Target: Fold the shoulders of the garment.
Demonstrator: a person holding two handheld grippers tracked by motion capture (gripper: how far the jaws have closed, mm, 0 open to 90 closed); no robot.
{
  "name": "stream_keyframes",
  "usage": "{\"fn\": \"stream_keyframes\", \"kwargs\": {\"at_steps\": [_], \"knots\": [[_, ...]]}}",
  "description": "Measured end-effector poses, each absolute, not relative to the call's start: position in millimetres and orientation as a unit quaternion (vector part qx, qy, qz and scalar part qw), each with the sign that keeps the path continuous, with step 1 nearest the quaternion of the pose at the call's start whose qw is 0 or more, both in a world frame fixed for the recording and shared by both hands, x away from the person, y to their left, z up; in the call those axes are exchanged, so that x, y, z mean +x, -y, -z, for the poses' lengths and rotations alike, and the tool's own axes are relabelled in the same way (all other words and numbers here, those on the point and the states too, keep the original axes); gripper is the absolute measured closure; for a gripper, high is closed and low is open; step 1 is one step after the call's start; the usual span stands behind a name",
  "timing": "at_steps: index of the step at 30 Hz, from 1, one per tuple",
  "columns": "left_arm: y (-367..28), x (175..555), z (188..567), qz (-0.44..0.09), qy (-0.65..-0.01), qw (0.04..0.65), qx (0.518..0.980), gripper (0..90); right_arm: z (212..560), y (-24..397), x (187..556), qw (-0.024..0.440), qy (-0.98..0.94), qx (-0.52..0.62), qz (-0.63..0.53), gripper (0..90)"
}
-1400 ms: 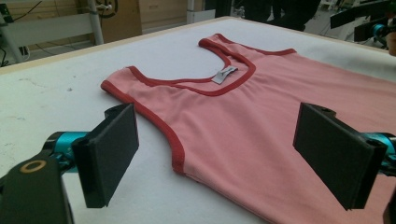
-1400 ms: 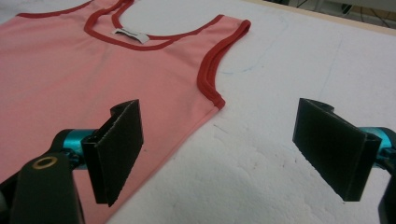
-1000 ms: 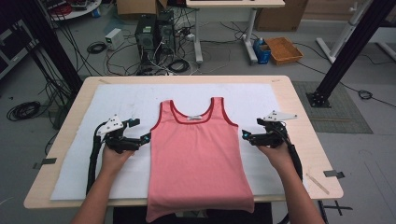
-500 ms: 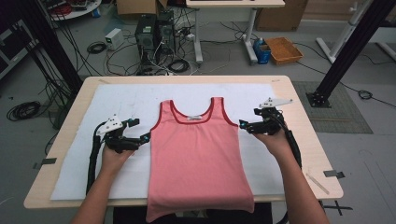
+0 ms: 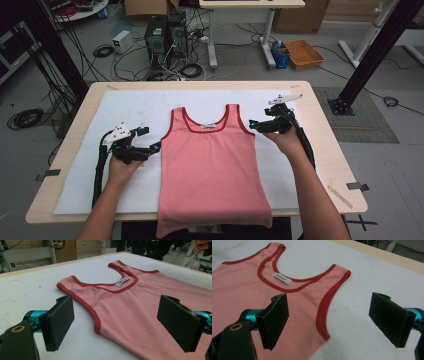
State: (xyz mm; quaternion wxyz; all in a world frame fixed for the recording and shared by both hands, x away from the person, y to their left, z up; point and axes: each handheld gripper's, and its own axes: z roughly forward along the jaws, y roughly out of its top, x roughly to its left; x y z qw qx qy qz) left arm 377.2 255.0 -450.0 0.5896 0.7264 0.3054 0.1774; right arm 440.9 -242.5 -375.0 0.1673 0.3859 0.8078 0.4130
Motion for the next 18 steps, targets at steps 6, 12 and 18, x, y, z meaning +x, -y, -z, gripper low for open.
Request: {"fn": "stream_keyframes", "kwargs": {"at_steps": [6, 12, 18], "knots": [[-256.4, 377.5, 450.2, -0.174, -0.312, 0.593, 0.721, 14.3, 368.9, 224.7, 465.6, 0.157, -0.814, 0.384, -0.407, 15.8], [-253.9, 376.4, 450.0, -0.181, -0.306, 0.587, 0.727, 14.3, 360.2, 211.6, 483.1, 0.157, -0.814, 0.383, -0.408, 15.8], [-254.4, 376.6, 450.0, -0.18, -0.305, 0.587, 0.727, 14.3, 359.2, 193.6, 501.7, 0.151, -0.821, 0.383, -0.395, 15.8]]}}
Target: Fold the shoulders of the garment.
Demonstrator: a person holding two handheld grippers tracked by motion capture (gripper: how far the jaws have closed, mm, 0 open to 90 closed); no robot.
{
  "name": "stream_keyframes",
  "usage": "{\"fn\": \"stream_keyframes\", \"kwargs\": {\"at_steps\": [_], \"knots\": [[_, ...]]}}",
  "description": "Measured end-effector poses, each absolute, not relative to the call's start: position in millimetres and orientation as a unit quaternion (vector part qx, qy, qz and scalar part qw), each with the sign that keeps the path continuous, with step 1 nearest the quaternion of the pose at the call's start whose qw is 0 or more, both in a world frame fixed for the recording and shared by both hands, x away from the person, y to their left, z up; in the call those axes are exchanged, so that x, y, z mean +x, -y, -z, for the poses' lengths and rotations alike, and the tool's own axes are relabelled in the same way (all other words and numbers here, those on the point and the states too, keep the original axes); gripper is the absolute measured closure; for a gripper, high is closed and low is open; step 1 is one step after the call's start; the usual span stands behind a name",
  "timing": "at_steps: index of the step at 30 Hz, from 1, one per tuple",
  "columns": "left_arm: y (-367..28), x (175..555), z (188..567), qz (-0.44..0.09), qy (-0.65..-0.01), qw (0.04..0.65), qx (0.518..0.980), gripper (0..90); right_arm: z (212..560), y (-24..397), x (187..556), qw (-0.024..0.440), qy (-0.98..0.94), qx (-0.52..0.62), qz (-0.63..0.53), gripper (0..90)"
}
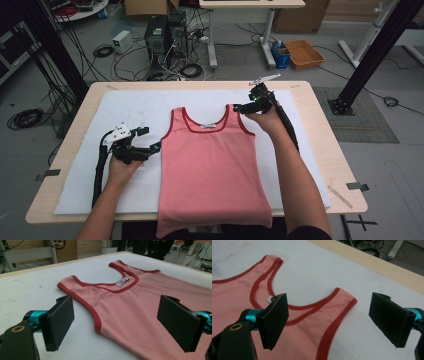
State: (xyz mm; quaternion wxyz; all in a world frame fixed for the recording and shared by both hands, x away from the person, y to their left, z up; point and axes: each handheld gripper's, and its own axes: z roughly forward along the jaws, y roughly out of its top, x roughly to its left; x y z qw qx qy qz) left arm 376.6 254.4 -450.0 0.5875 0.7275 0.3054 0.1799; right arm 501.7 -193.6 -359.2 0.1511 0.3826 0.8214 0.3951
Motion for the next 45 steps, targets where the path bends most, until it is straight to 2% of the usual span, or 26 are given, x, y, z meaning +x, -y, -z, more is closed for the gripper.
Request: {"fn": "stream_keyframes", "kwargs": {"at_steps": [5, 14, 28, 45], "knots": [[-254.7, 377.1, 450.0, -0.179, -0.309, 0.588, 0.726, 14.3, 363.3, 180.4, 512.4, 0.135, -0.828, 0.382, -0.388, 15.8], [-254.5, 377.1, 450.0, -0.181, -0.309, 0.587, 0.727, 14.3, 367.2, 157.3, 534.4, 0.134, -0.836, 0.374, -0.377, 15.8], [-255.1, 377.2, 450.1, -0.178, -0.311, 0.588, 0.725, 14.3, 373.0, 141.3, 557.3, 0.116, -0.835, 0.386, -0.376, 15.8], [-256.6, 377.7, 450.2, -0.175, -0.316, 0.591, 0.721, 14.3, 412.9, 151.9, 580.3, 0.122, -0.83, 0.456, -0.296, 15.8]]}}
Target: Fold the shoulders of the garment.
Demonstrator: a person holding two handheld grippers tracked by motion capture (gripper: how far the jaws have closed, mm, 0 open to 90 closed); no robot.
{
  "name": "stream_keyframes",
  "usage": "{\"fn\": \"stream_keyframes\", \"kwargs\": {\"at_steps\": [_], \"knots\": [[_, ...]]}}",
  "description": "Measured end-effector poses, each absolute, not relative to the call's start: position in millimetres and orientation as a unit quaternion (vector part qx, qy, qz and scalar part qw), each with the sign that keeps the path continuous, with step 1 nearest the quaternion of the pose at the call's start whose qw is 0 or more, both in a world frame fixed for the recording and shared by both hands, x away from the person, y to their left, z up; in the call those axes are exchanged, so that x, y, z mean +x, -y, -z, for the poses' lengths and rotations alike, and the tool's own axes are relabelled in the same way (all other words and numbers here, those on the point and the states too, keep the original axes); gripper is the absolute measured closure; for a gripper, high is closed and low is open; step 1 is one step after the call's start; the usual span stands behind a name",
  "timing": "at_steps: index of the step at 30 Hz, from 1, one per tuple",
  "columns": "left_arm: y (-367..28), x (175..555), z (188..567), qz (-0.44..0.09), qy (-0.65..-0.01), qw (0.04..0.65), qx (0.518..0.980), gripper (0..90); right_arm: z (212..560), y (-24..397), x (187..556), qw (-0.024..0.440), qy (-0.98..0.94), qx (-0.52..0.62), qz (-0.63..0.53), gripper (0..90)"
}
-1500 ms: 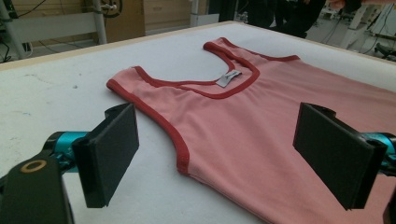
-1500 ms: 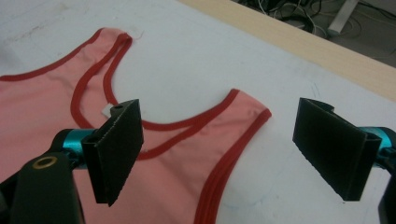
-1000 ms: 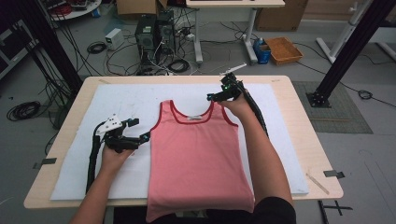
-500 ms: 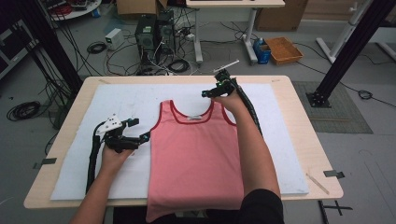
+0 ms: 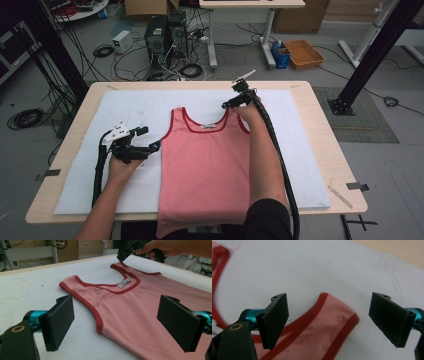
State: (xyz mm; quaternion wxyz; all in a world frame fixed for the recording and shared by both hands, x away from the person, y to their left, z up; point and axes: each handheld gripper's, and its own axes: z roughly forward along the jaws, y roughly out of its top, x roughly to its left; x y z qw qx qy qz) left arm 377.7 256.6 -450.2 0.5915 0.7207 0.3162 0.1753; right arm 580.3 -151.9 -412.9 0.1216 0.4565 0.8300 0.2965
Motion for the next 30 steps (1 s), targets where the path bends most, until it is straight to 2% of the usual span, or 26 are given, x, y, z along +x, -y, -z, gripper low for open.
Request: {"fn": "stream_keyframes", "kwargs": {"at_steps": [3, 6, 8, 11, 12, 13, 15, 16, 17, 18, 19, 22, 30], "knots": [[-256.0, 377.5, 450.1, -0.177, -0.314, 0.59, 0.723, 14.3, 418.4, 152.4, 581.1, 0.119, -0.828, 0.462, -0.295, 15.9], [-255.8, 377.4, 450.1, -0.179, -0.314, 0.589, 0.723, 14.3, 427.5, 151.8, 582.1, 0.106, -0.831, 0.466, -0.286, 26.9], [-255.7, 377.5, 450.2, -0.18, -0.314, 0.589, 0.723, 14.3, 429.3, 151.3, 582.3, 0.106, -0.831, 0.465, -0.286, 28.1], [-255.3, 377.4, 450.2, -0.18, -0.313, 0.588, 0.723, 14.3, 430.8, 150.4, 581.2, 0.119, -0.832, 0.467, -0.276, 36.9], [-255.3, 377.4, 450.2, -0.18, -0.313, 0.588, 0.723, 14.3, 430.8, 150.4, 581.2, 0.119, -0.832, 0.467, -0.276, 36.9], [-255.3, 377.3, 450.1, -0.18, -0.313, 0.588, 0.724, 14.3, 429.8, 151.6, 579.7, 0.124, -0.833, 0.462, -0.277, 49.0], [-255.0, 377.0, 450.1, -0.179, -0.314, 0.588, 0.724, 14.3, 429.7, 151.3, 577.3, 0.123, -0.835, 0.458, -0.279, 56.6], [-255.0, 377.0, 450.1, -0.179, -0.314, 0.588, 0.724, 14.3, 429.7, 151.3, 577.3, 0.123, -0.835, 0.458, -0.279, 56.6], [-254.9, 377.1, 450.1, -0.18, -0.313, 0.587, 0.724, 14.3, 429.8, 150.9, 575.8, 0.13, -0.838, 0.452, -0.276, 61.8], [-254.7, 376.9, 450.0, -0.18, -0.312, 0.587, 0.725, 14.3, 429.9, 150.3, 572.6, 0.132, -0.842, 0.443, -0.278, 72.1], [-254.7, 376.9, 450.0, -0.18, -0.312, 0.587, 0.725, 14.3, 429.7, 150.5, 571.6, 0.129, -0.843, 0.441, -0.279, 76.9], [-254.4, 376.9, 450.0, -0.182, -0.311, 0.586, 0.726, 14.3, 427.0, 151.1, 568.8, 0.129, -0.848, 0.43, -0.282, 81.9], [-254.4, 376.8, 450.0, -0.182, -0.31, 0.586, 0.726, 14.3, 407.7, 158.7, 554.7, 0.134, -0.845, 0.412, -0.315, 82.9]]}}
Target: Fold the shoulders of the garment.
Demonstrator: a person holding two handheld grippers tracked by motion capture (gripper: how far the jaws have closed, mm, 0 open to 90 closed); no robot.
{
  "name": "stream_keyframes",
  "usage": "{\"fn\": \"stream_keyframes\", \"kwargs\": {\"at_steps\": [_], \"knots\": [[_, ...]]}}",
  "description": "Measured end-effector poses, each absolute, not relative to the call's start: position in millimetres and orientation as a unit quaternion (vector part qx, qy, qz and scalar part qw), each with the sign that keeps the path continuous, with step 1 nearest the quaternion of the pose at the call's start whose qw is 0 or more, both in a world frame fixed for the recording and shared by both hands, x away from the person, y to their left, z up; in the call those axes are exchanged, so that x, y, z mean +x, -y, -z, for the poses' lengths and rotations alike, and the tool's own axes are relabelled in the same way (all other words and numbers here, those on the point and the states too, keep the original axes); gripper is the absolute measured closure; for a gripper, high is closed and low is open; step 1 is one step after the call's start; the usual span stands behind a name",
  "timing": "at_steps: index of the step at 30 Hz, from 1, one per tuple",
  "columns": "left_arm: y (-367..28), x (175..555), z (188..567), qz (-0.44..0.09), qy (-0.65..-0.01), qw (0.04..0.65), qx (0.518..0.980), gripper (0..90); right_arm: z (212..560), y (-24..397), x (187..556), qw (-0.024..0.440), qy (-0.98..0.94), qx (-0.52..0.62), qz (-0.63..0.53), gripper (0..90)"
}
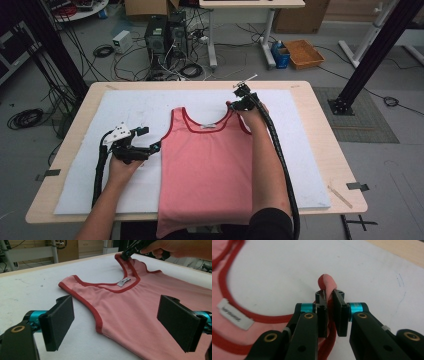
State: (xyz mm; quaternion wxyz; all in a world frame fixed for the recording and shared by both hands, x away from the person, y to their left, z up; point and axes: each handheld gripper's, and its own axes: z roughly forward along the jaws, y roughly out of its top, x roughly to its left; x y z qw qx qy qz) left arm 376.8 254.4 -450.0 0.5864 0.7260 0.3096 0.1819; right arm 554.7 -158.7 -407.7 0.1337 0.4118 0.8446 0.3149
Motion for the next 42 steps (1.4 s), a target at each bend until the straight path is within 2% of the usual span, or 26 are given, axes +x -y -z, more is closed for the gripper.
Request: {"fn": "stream_keyframes", "kwargs": {"at_steps": [15, 24, 34, 42], "knots": [[-253.6, 376.0, 449.8, -0.184, -0.307, 0.583, 0.729, 14.3, 373.3, 166.5, 501.0, 0.137, -0.844, 0.358, -0.376, 82.9], [-254.0, 376.3, 450.0, -0.184, -0.309, 0.585, 0.727, 14.3, 359.5, 176.1, 453.0, 0.138, -0.841, 0.323, -0.411, 82.9], [-253.6, 376.1, 449.9, -0.185, -0.309, 0.583, 0.728, 14.3, 367.8, 180.1, 410.9, 0.133, -0.852, 0.287, -0.418, 82.9], [-253.6, 376.0, 449.8, -0.186, -0.308, 0.582, 0.729, 14.3, 394.7, 179.4, 387.2, 0.136, -0.855, 0.277, -0.417, 82.7]]}}
